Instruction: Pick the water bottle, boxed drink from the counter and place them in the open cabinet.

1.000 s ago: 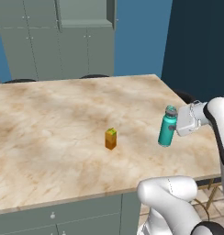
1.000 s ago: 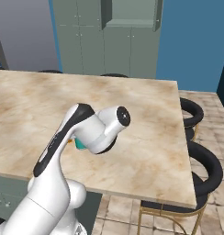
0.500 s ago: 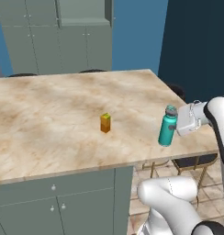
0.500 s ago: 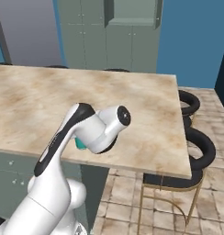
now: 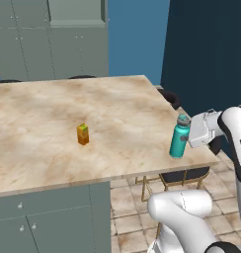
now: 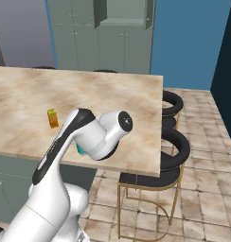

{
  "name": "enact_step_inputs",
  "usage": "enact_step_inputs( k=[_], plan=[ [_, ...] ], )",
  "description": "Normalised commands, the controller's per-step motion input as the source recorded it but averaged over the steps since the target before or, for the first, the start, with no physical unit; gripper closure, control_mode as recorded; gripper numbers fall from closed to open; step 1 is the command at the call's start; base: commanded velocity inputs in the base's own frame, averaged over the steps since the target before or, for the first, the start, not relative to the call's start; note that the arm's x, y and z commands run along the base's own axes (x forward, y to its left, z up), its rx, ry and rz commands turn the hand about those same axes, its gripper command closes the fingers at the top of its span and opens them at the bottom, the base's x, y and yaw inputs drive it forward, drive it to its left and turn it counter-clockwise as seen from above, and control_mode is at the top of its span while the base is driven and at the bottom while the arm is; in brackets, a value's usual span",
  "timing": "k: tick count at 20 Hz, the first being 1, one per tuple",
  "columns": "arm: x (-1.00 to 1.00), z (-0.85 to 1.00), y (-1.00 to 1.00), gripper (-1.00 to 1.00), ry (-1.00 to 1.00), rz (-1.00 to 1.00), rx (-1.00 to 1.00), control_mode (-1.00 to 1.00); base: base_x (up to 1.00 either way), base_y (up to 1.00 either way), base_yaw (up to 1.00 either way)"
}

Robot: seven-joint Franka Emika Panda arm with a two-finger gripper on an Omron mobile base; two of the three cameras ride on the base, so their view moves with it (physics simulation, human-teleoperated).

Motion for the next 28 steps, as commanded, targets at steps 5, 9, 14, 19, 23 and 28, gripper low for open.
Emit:
enact_step_inputs(
  k=[5,9,14,19,23,28],
  plan=[
    [0.0,0.0,0.0,1.0,0.0,0.0,0.0,1.0,0.0,-0.7,0.05],
    [0.0,0.0,0.0,1.0,0.0,0.0,0.0,1.0,0.0,-0.68,0.08],
    [0.0,0.0,0.0,1.0,0.0,0.0,0.0,1.0,0.0,-0.69,0.07],
    [0.0,0.0,0.0,1.0,0.0,0.0,0.0,1.0,0.03,-0.67,0.07],
    [0.0,0.0,0.0,1.0,0.0,0.0,0.0,1.0,0.06,-0.71,0.01],
    [0.0,0.0,0.0,1.0,0.0,0.0,0.0,1.0,0.06,-0.74,0.0]
  ],
)
